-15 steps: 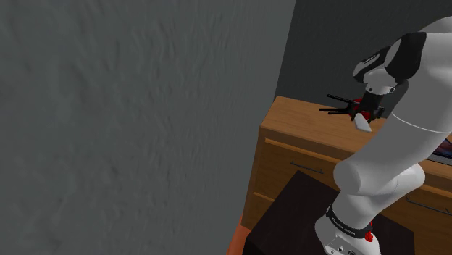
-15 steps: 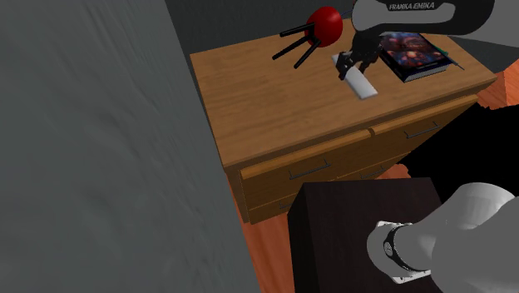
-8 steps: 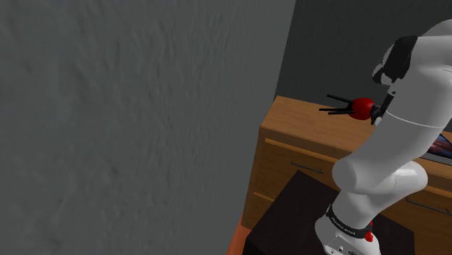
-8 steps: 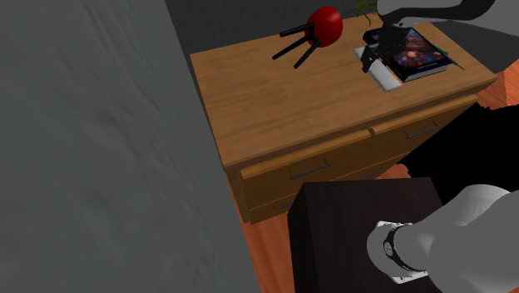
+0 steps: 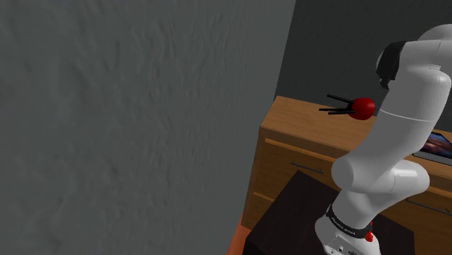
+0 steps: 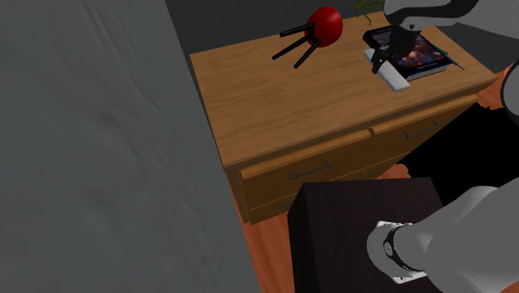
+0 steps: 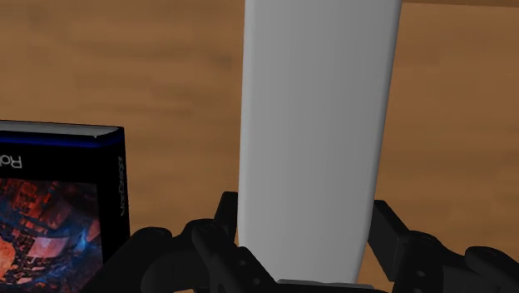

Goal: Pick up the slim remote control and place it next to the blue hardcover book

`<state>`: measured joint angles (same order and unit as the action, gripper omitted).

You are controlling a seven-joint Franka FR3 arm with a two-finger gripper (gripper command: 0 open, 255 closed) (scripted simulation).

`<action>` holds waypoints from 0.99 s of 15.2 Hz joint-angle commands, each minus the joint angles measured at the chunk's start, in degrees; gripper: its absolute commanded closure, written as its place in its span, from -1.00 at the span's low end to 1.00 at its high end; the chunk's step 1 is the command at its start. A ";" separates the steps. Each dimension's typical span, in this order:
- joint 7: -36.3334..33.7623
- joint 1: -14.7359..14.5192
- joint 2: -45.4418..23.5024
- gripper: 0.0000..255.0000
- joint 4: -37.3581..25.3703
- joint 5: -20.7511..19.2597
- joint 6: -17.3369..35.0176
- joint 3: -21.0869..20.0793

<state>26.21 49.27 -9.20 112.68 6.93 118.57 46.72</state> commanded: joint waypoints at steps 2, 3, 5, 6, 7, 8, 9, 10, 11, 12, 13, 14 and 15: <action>0.70 0.28 -0.91 1.00 1.40 0.90 2.04 -0.19; 0.96 0.40 -1.33 1.00 1.80 1.29 2.72 -0.30; 1.52 0.66 -2.21 1.00 2.55 2.13 4.06 -0.54; 1.81 0.80 -2.67 1.00 2.91 2.57 4.72 -0.68; 2.11 0.95 -3.14 1.00 3.25 3.02 5.38 -0.83; 2.42 1.10 -3.61 1.00 3.58 3.48 6.03 -0.98; 2.73 1.27 -4.10 1.00 3.89 3.95 6.67 -1.16; 3.05 1.45 -4.60 1.00 4.19 4.44 7.31 -1.34; 3.38 1.63 -5.11 1.00 4.48 4.93 7.95 -1.54; 3.71 1.81 -5.62 1.00 4.75 5.44 8.58 -1.75; 4.17 2.08 -6.32 1.00 5.10 6.13 9.41 -2.04; 4.16 2.09 -6.32 1.00 5.10 6.12 9.41 -2.06; 4.16 2.09 -6.32 1.00 5.10 6.12 9.41 -2.06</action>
<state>30.24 51.30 -15.37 117.62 12.87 127.68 44.73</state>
